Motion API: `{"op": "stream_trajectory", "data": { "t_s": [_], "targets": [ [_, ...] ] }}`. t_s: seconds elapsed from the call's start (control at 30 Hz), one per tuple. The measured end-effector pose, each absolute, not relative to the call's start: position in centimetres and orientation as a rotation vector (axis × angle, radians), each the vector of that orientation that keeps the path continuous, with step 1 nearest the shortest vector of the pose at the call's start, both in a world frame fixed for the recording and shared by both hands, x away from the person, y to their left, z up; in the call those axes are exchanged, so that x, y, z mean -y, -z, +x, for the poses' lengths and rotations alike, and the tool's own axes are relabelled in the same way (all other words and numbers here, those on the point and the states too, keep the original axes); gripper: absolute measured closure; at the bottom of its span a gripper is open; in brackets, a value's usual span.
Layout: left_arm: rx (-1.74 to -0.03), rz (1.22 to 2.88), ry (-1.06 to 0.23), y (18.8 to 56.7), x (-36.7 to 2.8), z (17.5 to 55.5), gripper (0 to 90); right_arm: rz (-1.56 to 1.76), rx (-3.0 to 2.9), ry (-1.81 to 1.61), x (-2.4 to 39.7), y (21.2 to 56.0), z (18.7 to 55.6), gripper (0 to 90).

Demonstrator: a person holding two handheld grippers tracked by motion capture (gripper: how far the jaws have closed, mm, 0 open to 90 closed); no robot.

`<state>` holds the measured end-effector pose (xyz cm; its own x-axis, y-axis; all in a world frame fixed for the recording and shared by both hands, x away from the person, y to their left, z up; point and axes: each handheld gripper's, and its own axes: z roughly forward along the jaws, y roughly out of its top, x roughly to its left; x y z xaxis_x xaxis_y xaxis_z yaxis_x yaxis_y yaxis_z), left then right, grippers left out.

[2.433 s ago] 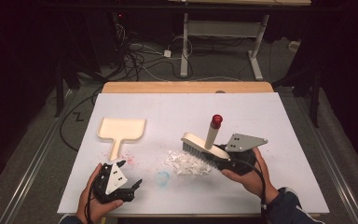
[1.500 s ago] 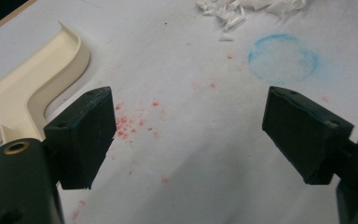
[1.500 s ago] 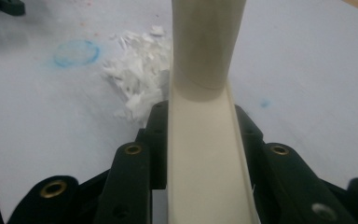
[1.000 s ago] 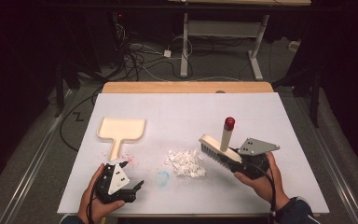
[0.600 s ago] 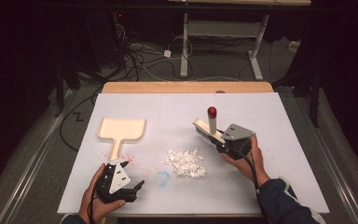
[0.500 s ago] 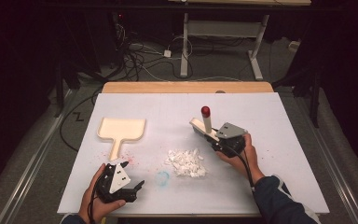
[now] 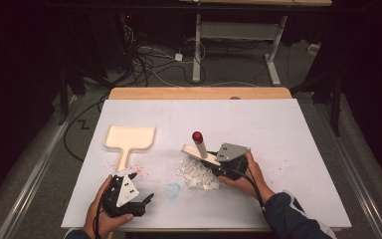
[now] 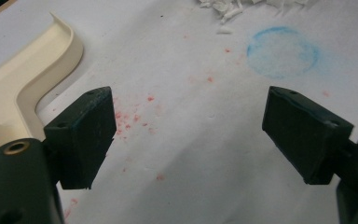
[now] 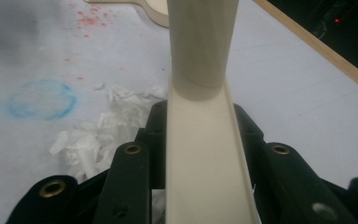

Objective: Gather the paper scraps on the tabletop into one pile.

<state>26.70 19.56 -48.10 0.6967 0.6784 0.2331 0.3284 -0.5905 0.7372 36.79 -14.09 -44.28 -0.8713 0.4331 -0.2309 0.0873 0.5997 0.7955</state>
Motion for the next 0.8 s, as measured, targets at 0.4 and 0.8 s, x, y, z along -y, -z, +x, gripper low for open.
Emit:
{"op": "stream_trajectory", "data": {
  "t_s": [0.4, 0.8],
  "targets": [
    [-0.765, 2.218, -0.665, 48.1, -19.5, 26.7, 16.8, 0.494, -2.313, -1.209, 16.7, 41.5, 36.2, 67.7],
    [-0.762, 2.22, -0.673, 48.0, -19.6, 26.6, 16.8, 0.6, -2.29, -1.209, 21.7, 39.2, 34.6, 67.7]
  ]
}}
